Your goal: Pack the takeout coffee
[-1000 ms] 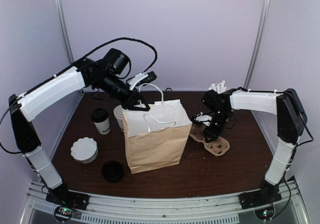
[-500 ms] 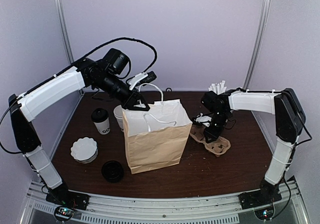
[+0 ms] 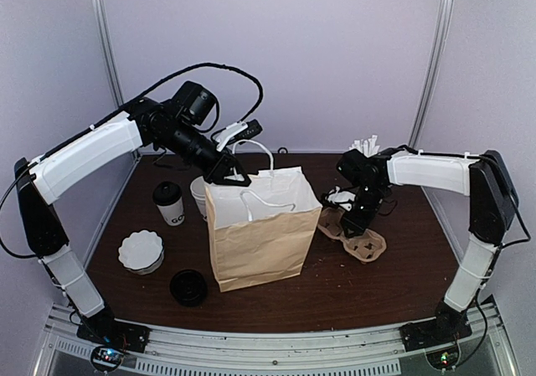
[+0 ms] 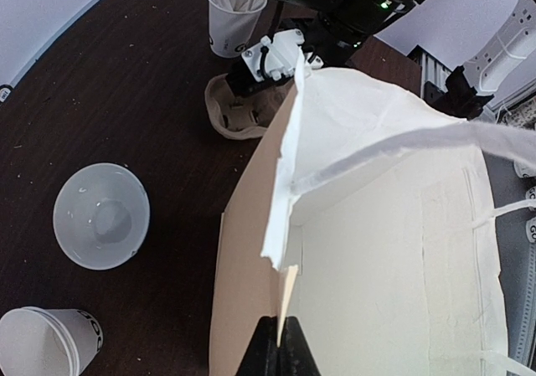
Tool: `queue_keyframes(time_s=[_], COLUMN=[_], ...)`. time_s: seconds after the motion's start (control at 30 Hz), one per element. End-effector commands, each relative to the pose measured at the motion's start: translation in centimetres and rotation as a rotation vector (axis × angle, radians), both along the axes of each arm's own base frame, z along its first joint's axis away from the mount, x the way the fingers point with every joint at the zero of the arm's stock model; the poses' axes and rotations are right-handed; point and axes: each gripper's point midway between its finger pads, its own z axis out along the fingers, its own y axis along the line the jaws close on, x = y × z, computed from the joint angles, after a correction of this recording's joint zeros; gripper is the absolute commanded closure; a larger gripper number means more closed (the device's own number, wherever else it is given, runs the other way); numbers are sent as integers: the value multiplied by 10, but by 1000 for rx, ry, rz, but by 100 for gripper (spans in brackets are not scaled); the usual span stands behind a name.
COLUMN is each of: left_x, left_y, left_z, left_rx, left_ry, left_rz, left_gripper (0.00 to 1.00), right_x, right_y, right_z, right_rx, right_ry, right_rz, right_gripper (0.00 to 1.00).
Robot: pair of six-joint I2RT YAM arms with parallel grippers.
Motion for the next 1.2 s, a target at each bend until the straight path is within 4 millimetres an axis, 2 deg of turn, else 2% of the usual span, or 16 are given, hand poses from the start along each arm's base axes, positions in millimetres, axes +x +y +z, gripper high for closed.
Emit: queue_keyframes(time_s=[0.0,0.23,0.6,0.9,1.03,1.17], left_x=[0,0,-1,-1,-1,-1], left_y=[-1,-1,-1,-1,-1,-1], left_z=[15,15,15,14,13,14], left_rx=[-52,-51,-50,-49,-47,-47], left_ry=[-28,-27,-22,-19,-19,-19], left_rz=[-7,-8,-12,-13,-12,-14], left_gripper=[100,100,100,100,100,100], right_x=[-2,-5,-2,-1,-1,-2], right_y=[-3,-2,-4,-2,-3,-7], right_z=[-1,-14,-19,-18,-3,35], right_rx=[-17,-30,-49,-45,-32,9], right_ry=[-11,33,40,39,7,-84], right_rz=[-9,-11,-21,-27,-27,-15], right_gripper=[57,56,57,70,73,73])
